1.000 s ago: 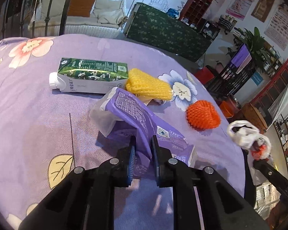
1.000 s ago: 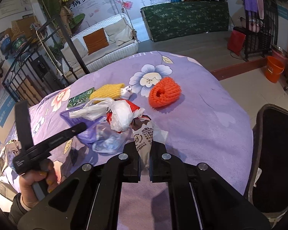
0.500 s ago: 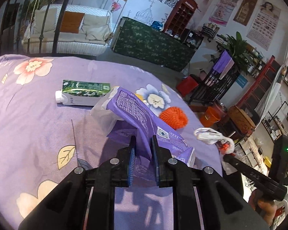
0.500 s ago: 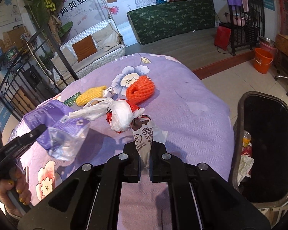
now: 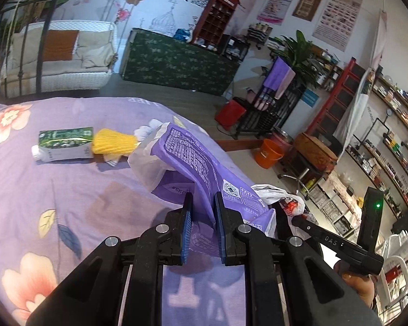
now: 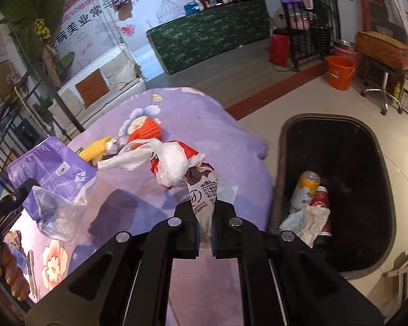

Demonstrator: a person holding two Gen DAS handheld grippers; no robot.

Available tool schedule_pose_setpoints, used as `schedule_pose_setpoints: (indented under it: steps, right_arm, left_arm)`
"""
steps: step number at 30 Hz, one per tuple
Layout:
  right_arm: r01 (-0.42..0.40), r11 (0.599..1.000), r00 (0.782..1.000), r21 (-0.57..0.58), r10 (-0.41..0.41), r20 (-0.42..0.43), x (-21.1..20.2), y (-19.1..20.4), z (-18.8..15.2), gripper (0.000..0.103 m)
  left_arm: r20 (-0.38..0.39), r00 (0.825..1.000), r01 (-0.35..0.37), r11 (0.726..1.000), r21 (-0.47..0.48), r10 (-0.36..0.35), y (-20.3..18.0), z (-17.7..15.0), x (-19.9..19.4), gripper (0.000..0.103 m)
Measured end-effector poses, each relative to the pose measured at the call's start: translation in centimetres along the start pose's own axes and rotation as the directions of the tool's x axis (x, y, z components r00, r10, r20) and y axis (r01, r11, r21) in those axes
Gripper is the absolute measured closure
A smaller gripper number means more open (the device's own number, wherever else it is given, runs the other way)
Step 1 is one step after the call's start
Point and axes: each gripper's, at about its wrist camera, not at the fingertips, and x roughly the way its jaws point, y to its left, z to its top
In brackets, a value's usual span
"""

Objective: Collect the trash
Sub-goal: 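Carry the snack bag and purple packet toward the black bin with both tools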

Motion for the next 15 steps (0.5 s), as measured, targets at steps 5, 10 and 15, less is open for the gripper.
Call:
schedule_pose_setpoints:
  steps: [5, 10, 15]
  right_arm:
    - [0.073, 0.994, 0.997, 0.076, -0.074, 0.012, -0.8, -4.4, -0.1, 0.097]
    - [0.146, 0.976, 0.988, 0.164, -0.151, 0.019, -1.2, -8.7, -0.4, 0.097]
    - [0.231, 0.950, 0.972, 0.212, -0.232, -0.018, 0.2, -12.0, -0.7, 0.097]
  left_arm:
    - [-0.027, 0.999, 0.043, 0.998, 0.041, -0.042, -2.0, -0.1, 1.6, 0.088]
    - [-0.050, 0.996, 0.078, 0.994, 0.080, -0.074, -4.2, -0.4, 3.0, 0.088]
    - [-0.067, 0.993, 0.108, 0.989, 0.102, -0.101, -5.7, -0.6, 3.8, 0.088]
